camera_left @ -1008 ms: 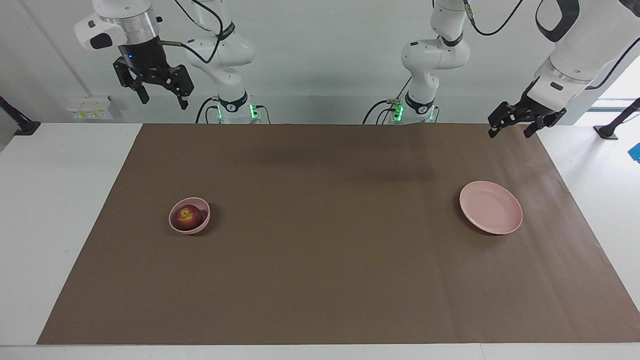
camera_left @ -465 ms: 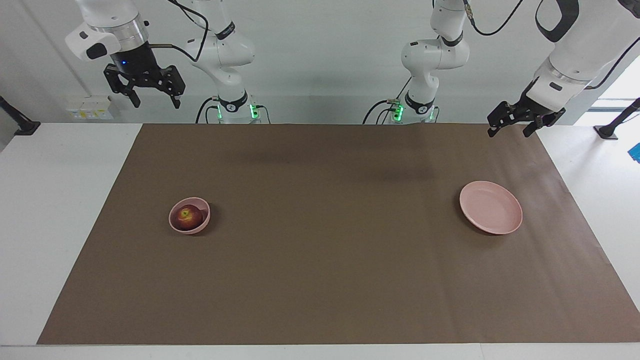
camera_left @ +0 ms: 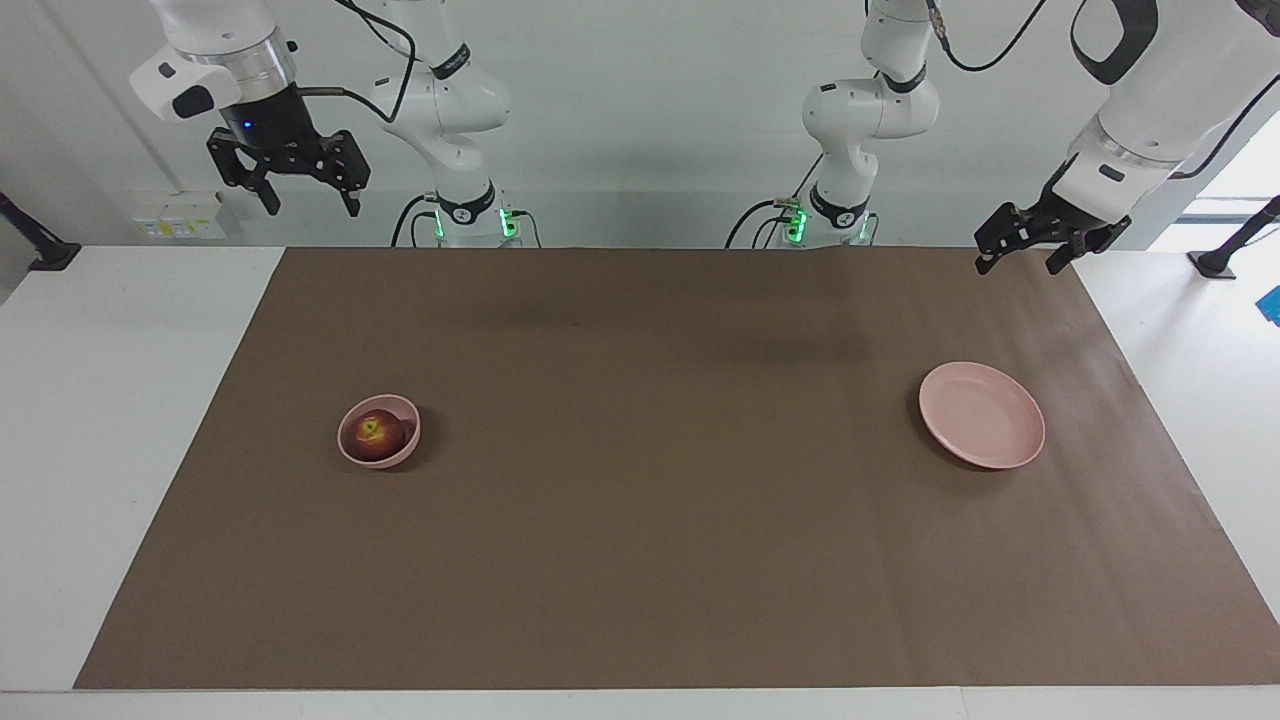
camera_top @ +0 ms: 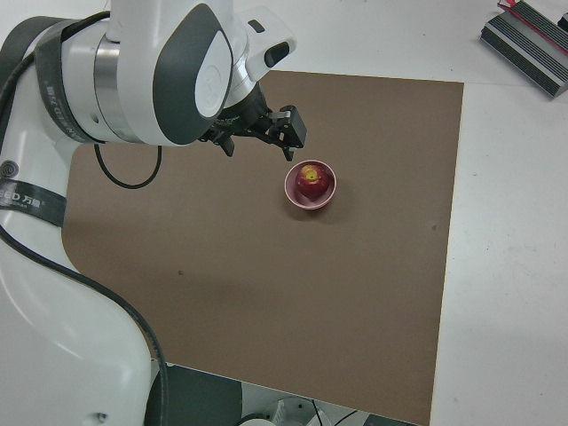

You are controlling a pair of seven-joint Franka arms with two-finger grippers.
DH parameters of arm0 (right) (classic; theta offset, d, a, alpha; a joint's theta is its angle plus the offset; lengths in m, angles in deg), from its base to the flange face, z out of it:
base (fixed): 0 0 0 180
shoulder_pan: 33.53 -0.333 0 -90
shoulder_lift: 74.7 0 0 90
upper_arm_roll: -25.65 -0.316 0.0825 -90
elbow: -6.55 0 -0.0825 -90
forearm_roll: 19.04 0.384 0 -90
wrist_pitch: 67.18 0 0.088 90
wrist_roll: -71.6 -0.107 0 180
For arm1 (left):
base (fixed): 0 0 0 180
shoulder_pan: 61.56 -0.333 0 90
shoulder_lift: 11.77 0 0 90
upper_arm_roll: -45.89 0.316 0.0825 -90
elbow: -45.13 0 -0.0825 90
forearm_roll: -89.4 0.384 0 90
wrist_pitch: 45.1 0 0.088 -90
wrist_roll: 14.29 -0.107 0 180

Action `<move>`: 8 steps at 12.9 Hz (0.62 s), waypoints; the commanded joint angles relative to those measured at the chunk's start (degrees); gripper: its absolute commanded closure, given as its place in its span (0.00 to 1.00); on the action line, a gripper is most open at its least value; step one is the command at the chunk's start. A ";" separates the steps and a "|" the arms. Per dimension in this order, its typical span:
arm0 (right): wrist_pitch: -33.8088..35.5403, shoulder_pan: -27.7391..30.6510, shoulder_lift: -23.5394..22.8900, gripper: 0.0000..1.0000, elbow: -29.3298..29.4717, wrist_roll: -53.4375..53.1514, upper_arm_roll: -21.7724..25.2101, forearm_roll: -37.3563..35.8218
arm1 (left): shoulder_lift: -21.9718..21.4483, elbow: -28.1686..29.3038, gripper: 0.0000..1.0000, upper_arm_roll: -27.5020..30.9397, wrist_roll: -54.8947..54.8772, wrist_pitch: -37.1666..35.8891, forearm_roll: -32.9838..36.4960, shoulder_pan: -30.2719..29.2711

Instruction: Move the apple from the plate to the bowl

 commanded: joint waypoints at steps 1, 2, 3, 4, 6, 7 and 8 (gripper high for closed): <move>-0.83 0.79 1.46 0.00 -1.72 1.51 -0.16 2.45 | -0.51 0.11 0.00 -0.18 0.67 -0.62 0.14 -0.23; -0.83 0.79 1.46 0.00 -1.72 1.69 -0.16 2.46 | -0.51 0.11 0.00 -0.18 0.67 -0.62 0.14 -0.24; -0.74 0.79 1.46 0.00 -1.72 1.95 -0.16 2.54 | -0.51 0.11 0.00 -0.18 0.67 -0.62 0.14 -0.15; -0.83 0.79 1.46 0.00 -1.72 2.04 -0.16 2.55 | -0.51 0.11 0.00 -0.18 0.67 -0.62 0.14 -0.15; -0.74 0.79 1.46 0.00 -1.72 2.04 -0.16 2.55 | -0.51 0.11 0.00 -0.18 0.67 -0.62 0.14 -0.24; -0.74 0.70 1.46 0.00 -1.72 2.04 -0.16 2.55 | -0.51 0.11 0.00 -0.18 0.67 -0.62 0.14 -0.24; -0.74 0.79 1.46 0.00 -1.72 2.04 -0.16 2.55 | -0.51 0.11 0.00 -0.18 0.67 -0.62 0.14 -0.24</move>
